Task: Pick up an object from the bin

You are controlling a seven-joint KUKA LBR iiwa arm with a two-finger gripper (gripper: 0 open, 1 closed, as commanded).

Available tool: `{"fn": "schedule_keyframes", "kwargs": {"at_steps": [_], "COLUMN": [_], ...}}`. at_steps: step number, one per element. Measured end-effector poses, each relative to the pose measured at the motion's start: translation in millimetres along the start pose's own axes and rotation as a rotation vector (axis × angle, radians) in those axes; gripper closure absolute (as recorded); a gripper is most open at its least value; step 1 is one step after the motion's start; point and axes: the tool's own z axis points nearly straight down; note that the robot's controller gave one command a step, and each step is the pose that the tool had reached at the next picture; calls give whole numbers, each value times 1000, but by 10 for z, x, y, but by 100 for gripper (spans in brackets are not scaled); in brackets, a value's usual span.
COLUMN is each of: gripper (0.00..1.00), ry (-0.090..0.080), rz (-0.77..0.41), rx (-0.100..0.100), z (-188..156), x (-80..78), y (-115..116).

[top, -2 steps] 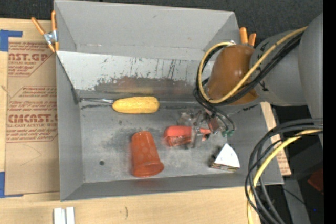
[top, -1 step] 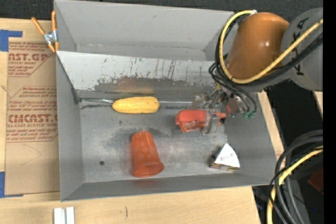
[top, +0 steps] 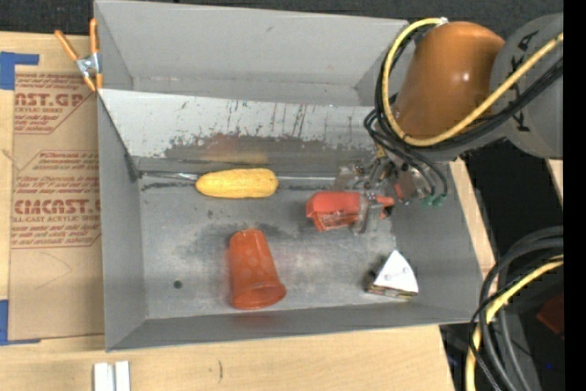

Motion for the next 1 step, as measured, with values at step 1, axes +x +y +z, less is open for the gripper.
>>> {"fn": "schedule_keyframes", "kwargs": {"at_steps": [1], "gripper": [100], "ry": [8], "rz": [0], "rx": [-1], "z": [-407], "x": [-18], "y": [41]}}
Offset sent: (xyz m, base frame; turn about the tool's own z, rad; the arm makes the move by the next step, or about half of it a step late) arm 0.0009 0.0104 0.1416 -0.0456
